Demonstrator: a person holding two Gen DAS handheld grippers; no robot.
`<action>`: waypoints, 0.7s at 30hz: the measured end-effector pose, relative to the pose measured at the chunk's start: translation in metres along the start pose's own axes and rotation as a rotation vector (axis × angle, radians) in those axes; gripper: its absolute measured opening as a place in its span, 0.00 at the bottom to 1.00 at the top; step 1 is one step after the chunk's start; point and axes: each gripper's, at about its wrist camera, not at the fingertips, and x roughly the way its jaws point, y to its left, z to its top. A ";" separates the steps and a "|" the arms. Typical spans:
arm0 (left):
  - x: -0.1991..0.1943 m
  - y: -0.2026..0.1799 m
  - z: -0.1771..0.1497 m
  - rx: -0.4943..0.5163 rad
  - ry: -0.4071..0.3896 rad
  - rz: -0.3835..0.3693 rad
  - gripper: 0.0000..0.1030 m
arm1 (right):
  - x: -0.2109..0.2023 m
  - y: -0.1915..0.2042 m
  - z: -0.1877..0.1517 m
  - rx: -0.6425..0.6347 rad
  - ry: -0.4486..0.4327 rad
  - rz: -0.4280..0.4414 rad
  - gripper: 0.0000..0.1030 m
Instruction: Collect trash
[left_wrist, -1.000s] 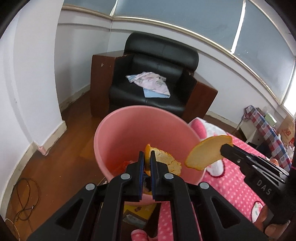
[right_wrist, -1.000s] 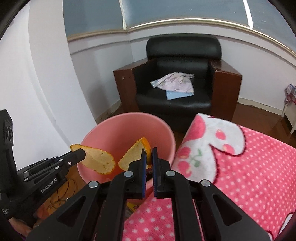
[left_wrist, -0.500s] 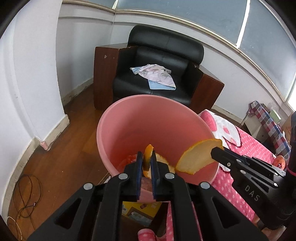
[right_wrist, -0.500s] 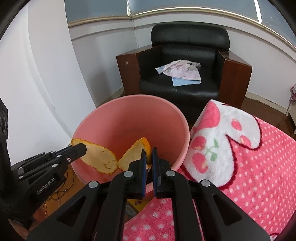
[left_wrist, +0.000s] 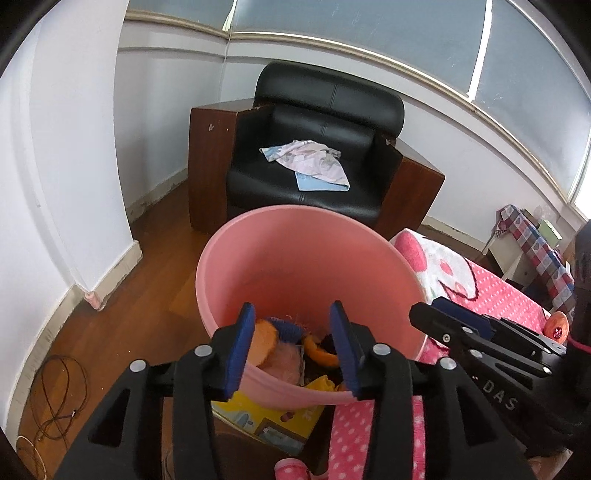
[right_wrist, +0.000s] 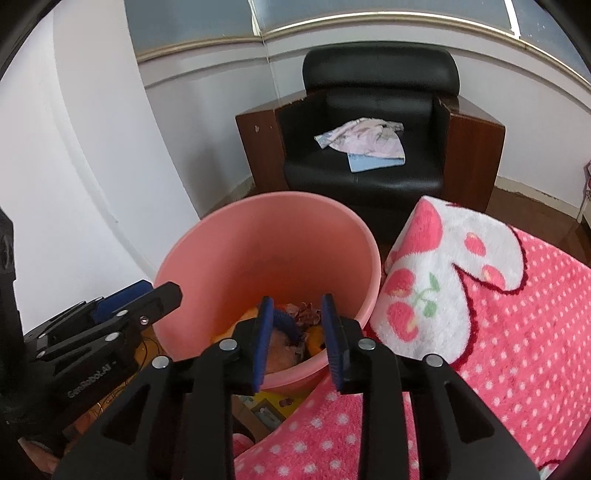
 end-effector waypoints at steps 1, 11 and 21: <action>-0.002 -0.001 0.000 0.002 -0.002 0.001 0.43 | -0.004 0.001 0.000 -0.005 -0.009 0.002 0.27; -0.023 -0.013 -0.001 0.016 -0.026 -0.003 0.53 | -0.034 -0.003 -0.009 -0.002 -0.055 0.018 0.43; -0.048 -0.038 -0.008 0.056 -0.053 -0.024 0.61 | -0.076 -0.017 -0.031 0.010 -0.101 -0.015 0.49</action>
